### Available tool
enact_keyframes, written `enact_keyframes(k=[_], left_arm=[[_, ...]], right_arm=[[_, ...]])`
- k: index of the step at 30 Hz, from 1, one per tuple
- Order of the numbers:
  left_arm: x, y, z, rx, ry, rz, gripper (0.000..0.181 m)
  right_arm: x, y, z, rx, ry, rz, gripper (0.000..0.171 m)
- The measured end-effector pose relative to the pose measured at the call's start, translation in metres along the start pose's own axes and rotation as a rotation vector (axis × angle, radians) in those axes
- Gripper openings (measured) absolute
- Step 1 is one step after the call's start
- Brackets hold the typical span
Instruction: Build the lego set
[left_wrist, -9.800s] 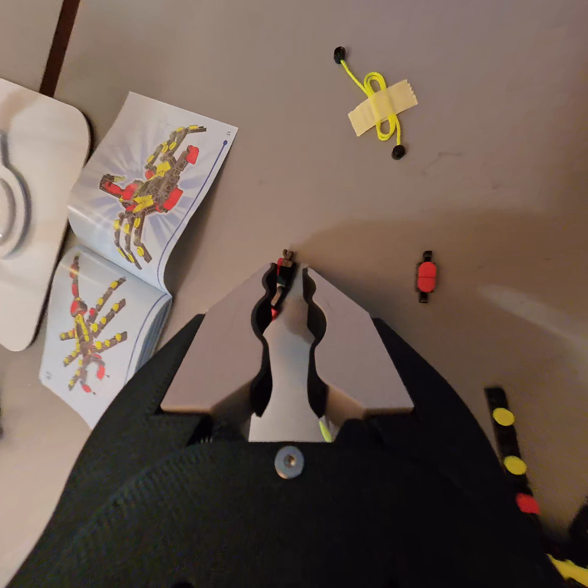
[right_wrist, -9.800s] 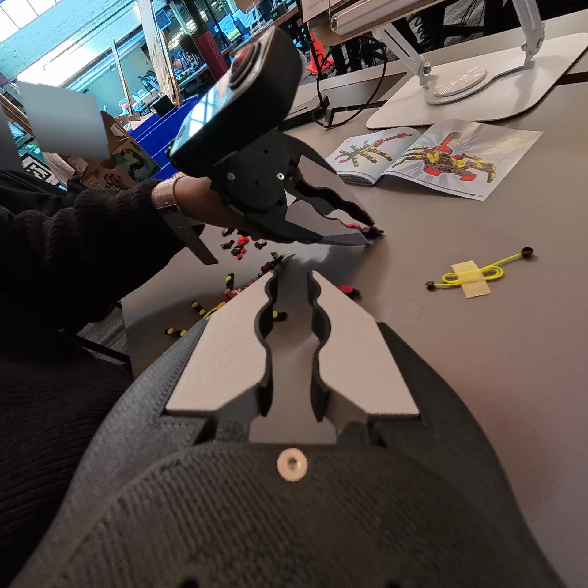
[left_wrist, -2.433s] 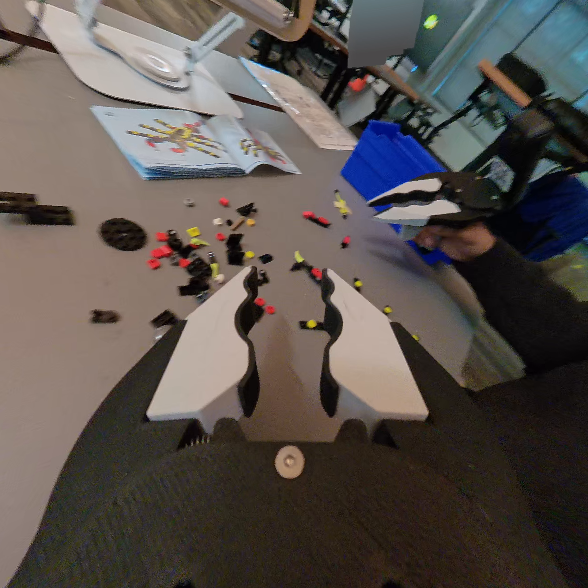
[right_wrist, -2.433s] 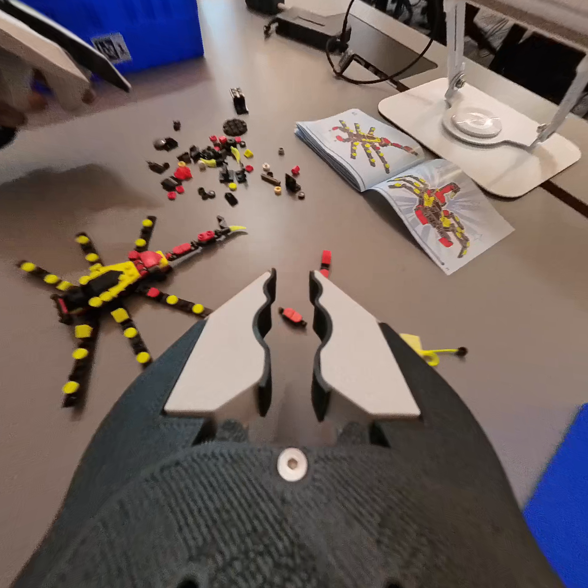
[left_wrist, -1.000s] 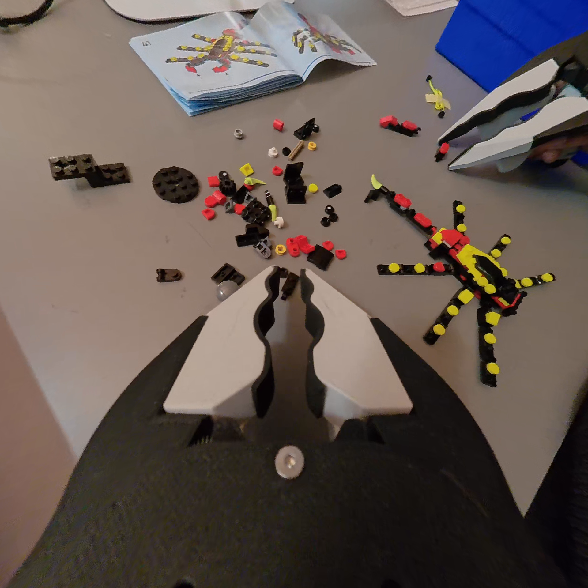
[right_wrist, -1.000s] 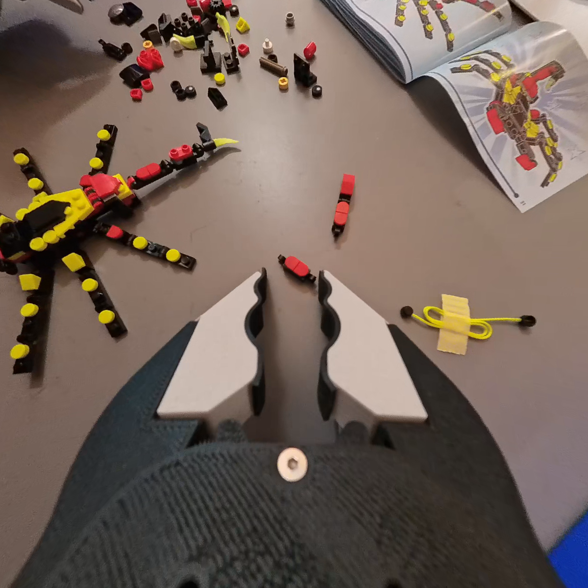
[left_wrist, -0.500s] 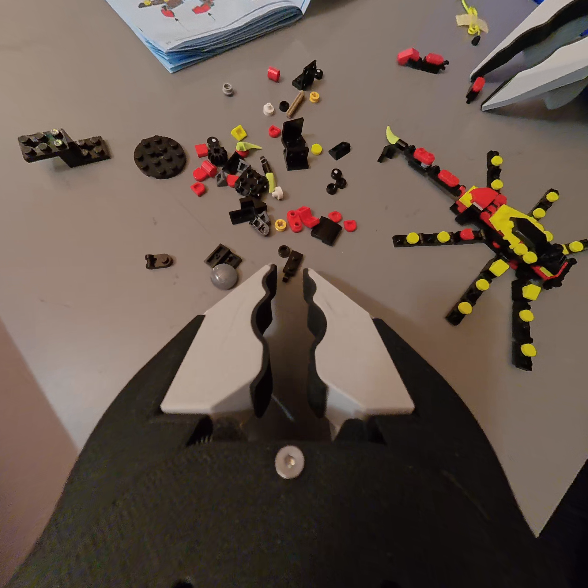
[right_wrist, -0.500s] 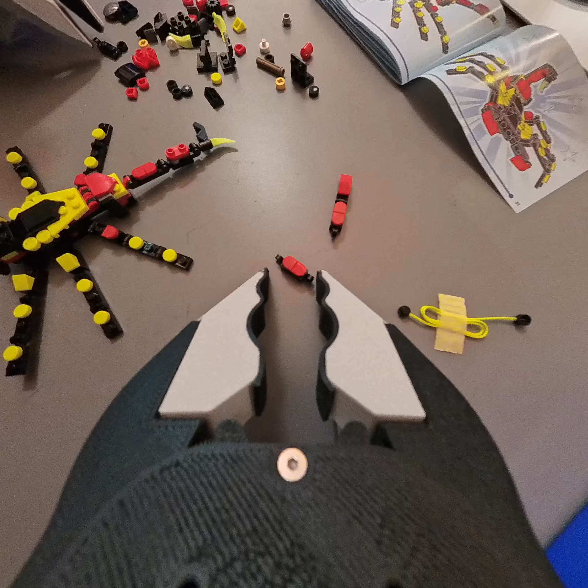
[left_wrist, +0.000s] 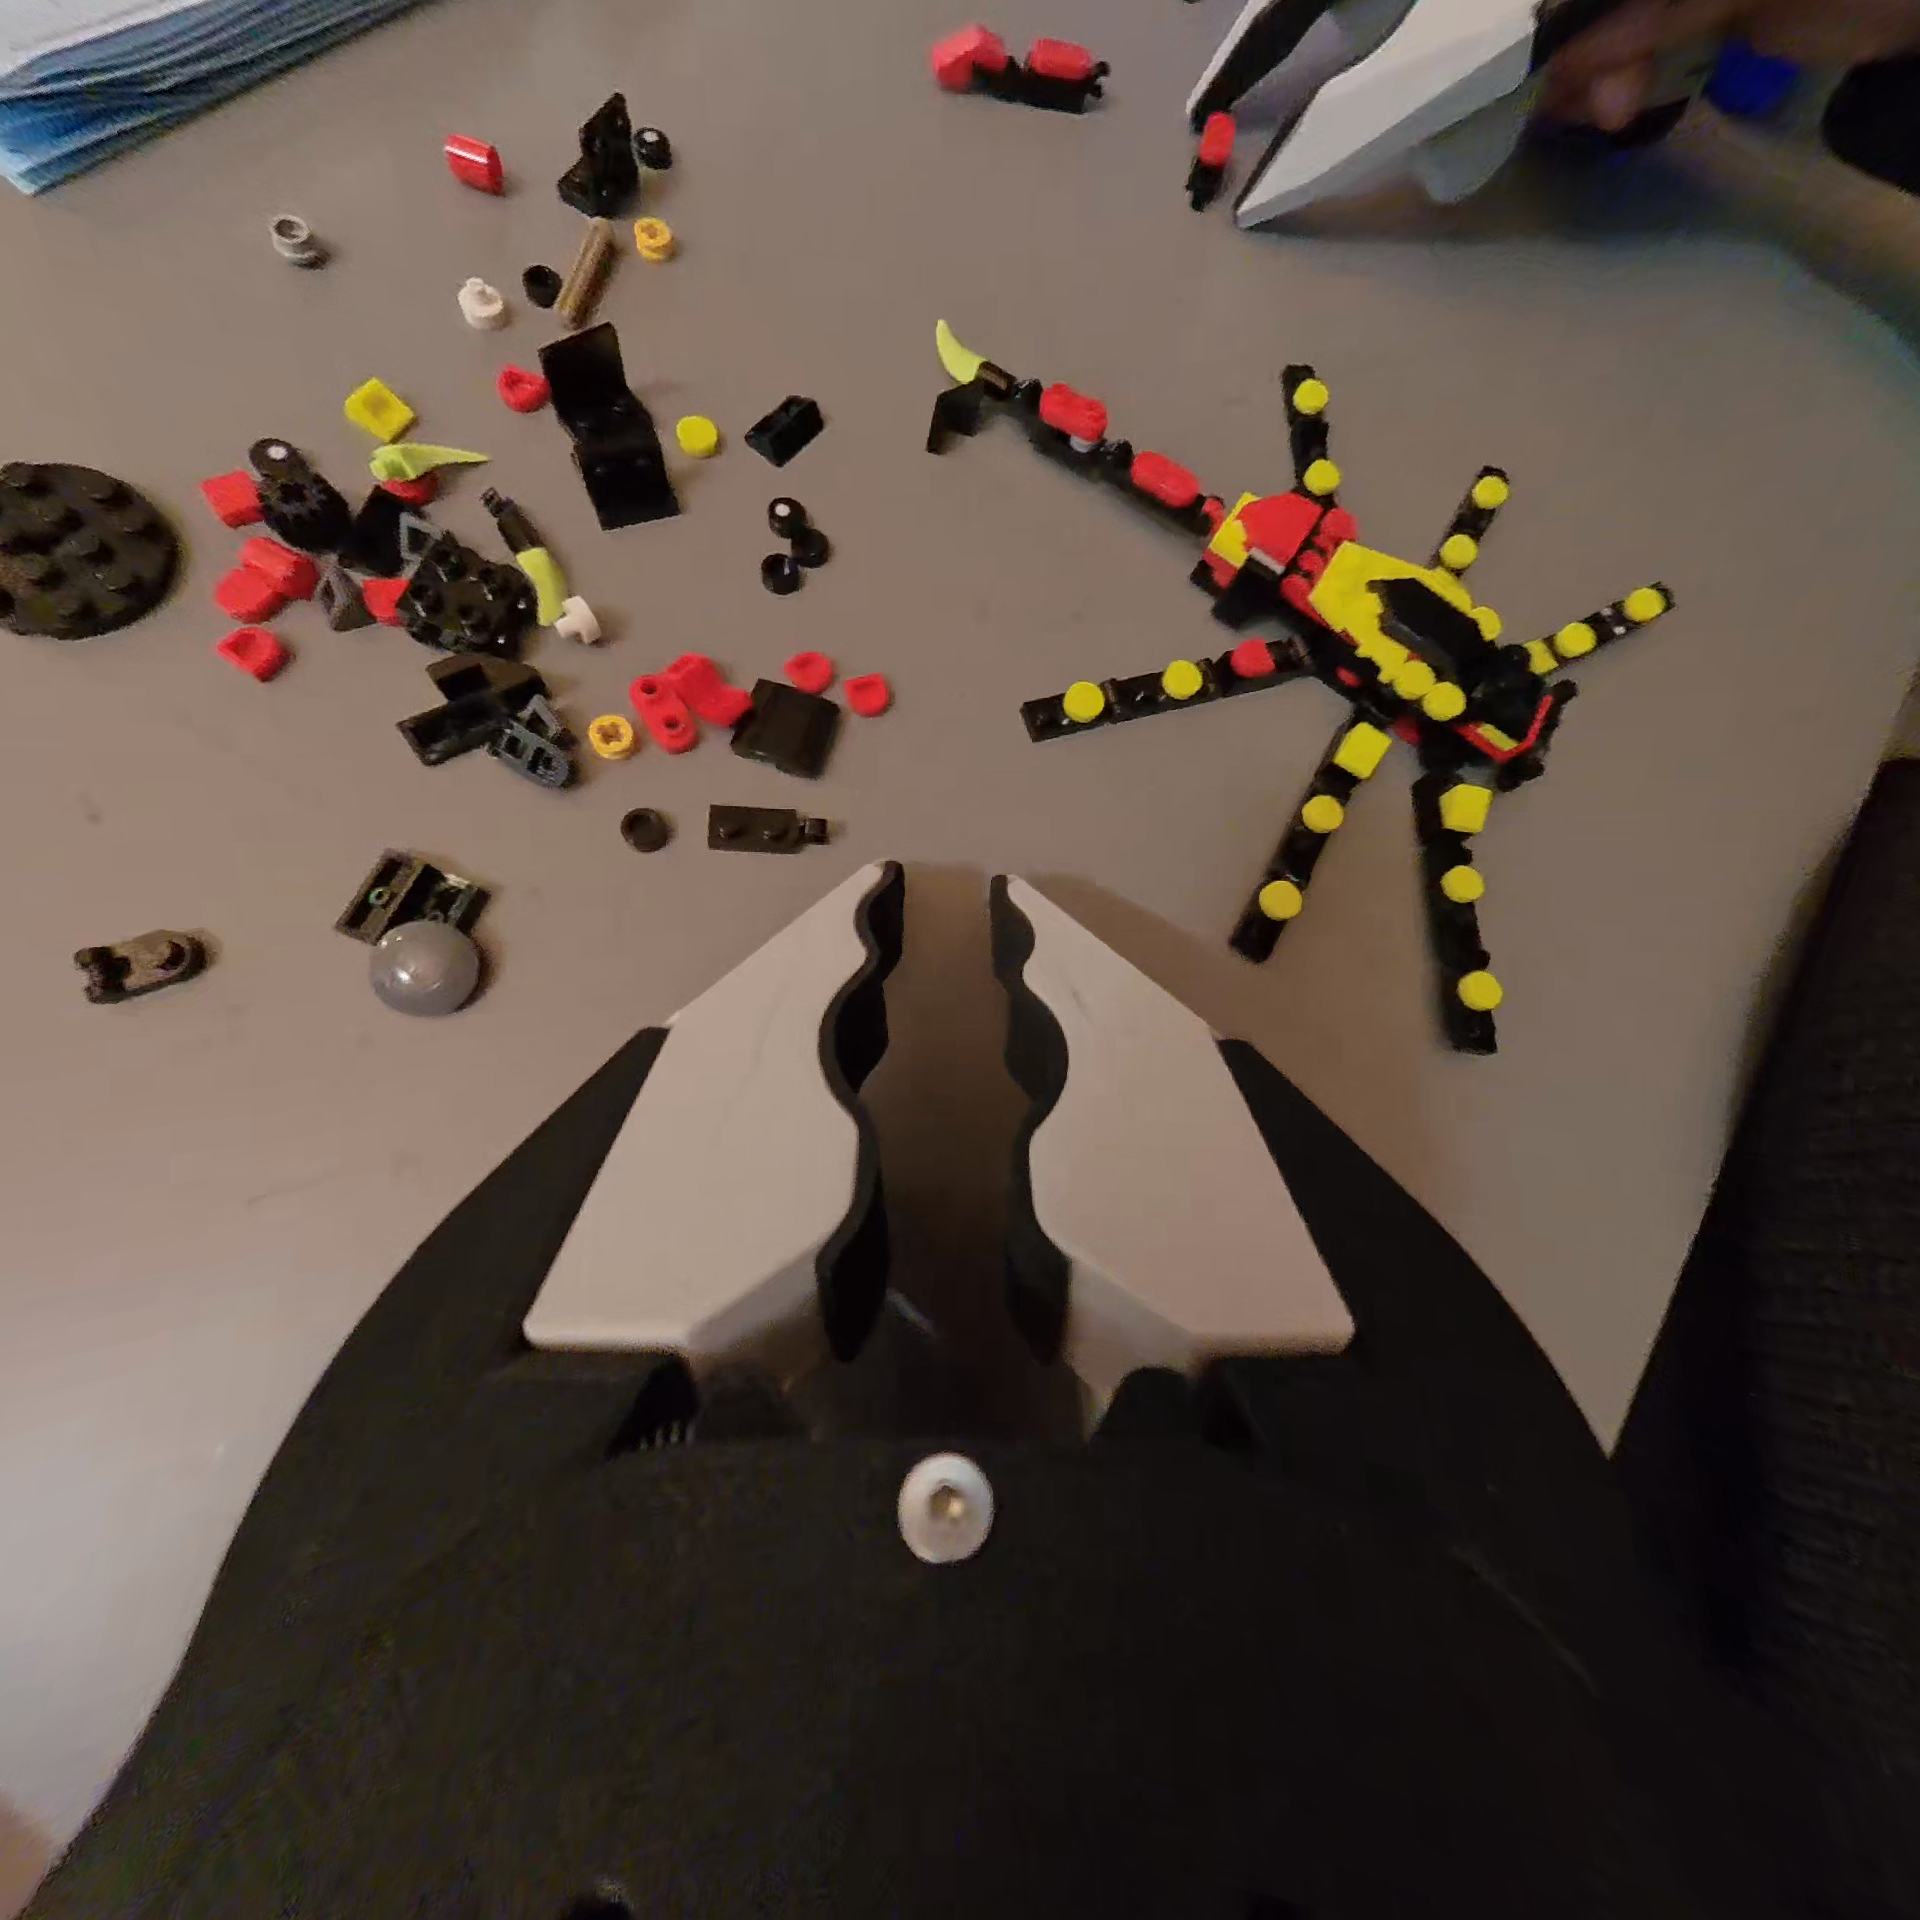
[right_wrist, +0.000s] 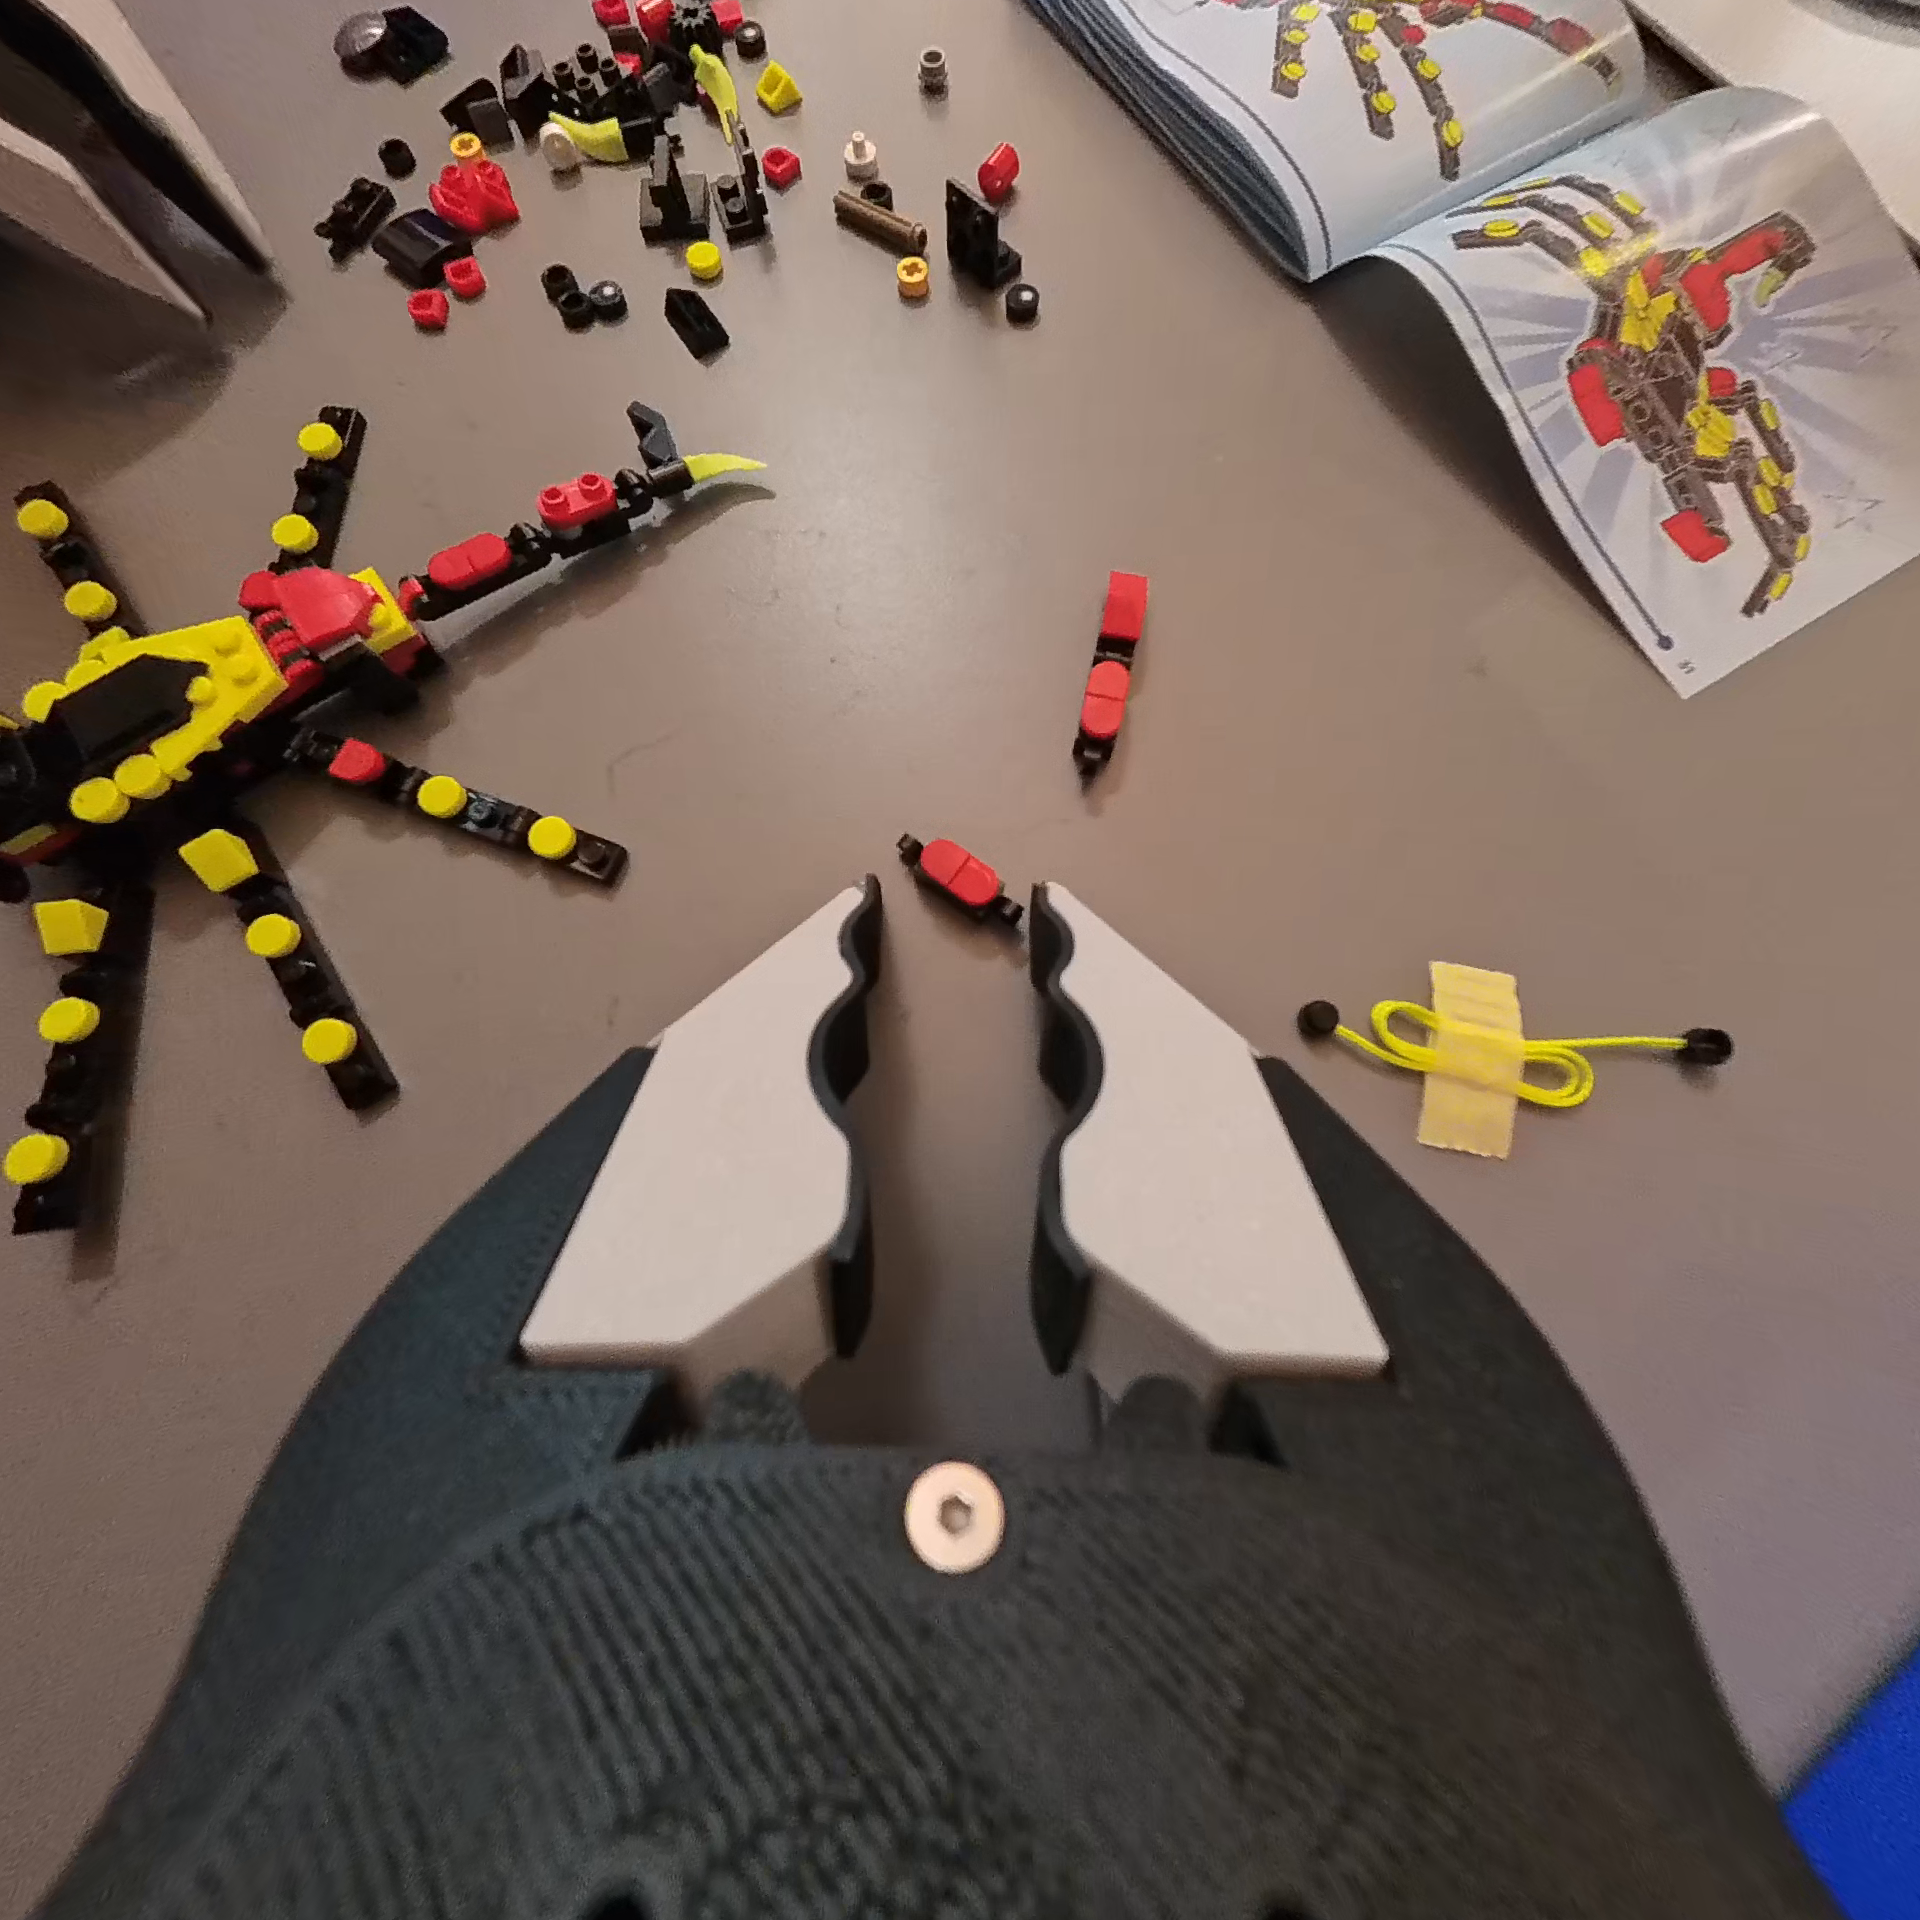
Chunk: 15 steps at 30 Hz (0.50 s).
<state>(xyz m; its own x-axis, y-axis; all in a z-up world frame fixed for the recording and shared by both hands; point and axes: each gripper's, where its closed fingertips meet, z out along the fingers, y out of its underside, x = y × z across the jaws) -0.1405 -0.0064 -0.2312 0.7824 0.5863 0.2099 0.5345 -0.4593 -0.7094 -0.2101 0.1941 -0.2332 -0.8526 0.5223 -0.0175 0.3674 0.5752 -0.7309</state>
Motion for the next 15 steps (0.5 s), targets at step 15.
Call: enact_keyframes(k=[15], left_arm=[[-0.023, -0.004, -0.005, 0.038, -0.087, -0.06, 0.014]], right_arm=[[0.0, 0.0, 0.0, -0.001, 0.002, -0.004, 0.027]])
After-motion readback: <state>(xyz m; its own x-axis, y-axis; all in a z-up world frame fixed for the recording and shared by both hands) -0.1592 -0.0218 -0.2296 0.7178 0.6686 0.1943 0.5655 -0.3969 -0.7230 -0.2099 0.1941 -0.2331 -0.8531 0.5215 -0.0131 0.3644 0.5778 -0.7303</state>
